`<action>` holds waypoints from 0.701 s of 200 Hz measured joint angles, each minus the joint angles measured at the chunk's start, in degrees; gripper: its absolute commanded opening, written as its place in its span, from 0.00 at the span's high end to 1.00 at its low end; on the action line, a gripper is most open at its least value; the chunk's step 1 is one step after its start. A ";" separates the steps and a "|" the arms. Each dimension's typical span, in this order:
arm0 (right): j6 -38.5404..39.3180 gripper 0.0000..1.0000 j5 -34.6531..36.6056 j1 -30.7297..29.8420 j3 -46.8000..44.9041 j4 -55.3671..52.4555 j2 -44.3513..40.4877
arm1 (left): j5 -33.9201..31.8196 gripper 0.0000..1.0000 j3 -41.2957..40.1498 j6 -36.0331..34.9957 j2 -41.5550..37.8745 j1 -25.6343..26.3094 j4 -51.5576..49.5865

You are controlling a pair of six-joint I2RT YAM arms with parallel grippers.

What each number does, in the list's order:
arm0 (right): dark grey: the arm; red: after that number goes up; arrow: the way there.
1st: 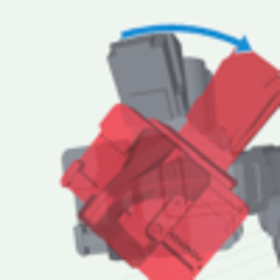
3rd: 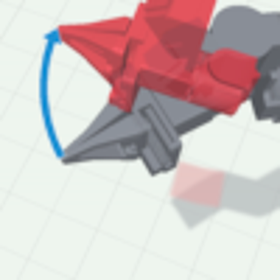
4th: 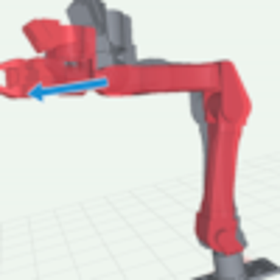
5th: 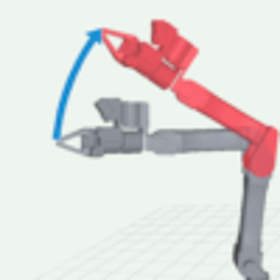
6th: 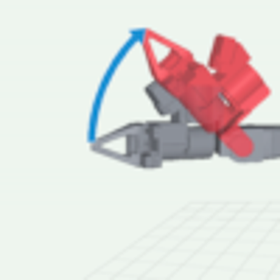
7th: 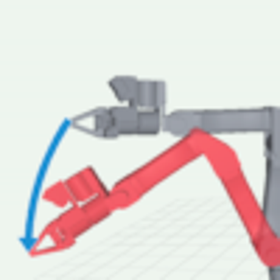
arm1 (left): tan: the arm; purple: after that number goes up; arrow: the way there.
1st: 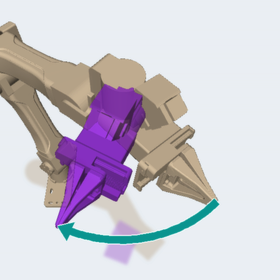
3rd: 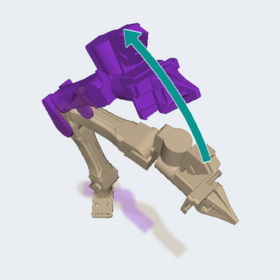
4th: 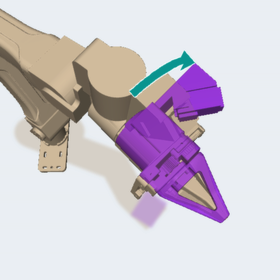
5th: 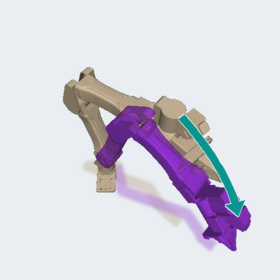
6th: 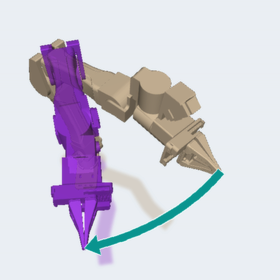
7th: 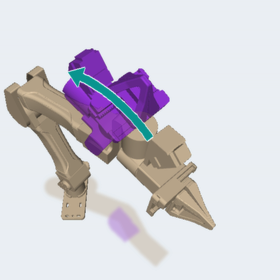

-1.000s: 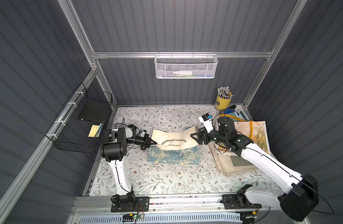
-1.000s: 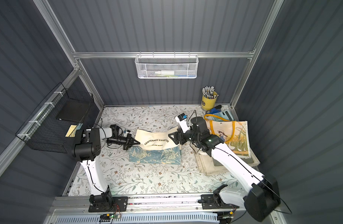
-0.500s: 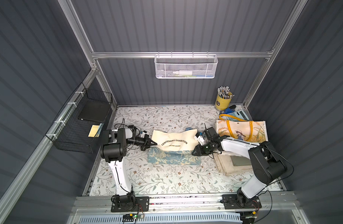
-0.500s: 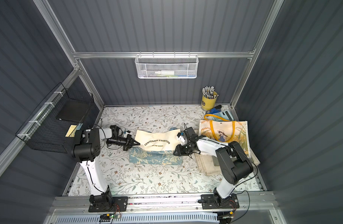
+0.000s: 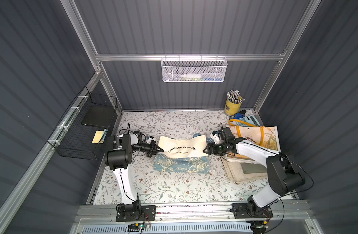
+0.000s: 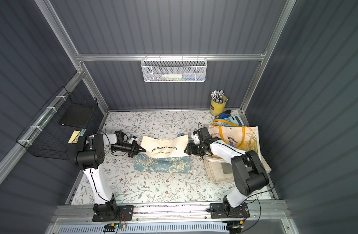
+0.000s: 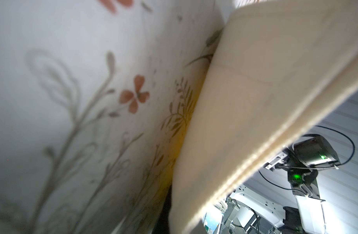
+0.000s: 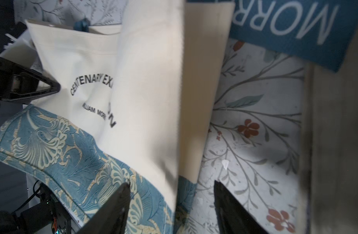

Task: Put away the canvas bag
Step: Pick up the canvas bag from the center of the board.

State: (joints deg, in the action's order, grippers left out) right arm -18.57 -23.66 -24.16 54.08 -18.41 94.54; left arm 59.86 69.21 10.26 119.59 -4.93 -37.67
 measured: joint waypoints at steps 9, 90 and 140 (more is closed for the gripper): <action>-0.09 0.32 -0.07 -0.04 -0.07 -0.24 2.14 | -0.02 1.00 0.00 -0.02 0.00 0.00 0.00; 0.50 1.00 -2.56 -2.56 3.67 3.85 10.84 | -0.42 1.00 -0.52 0.74 -0.61 0.07 1.51; 0.11 1.00 -1.79 -2.82 4.33 1.57 8.31 | -1.03 1.00 -0.55 3.08 -5.11 1.70 2.86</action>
State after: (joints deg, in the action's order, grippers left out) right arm -18.46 -25.45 -26.98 58.41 -16.84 102.85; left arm 58.83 68.66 13.34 114.48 -3.22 -34.81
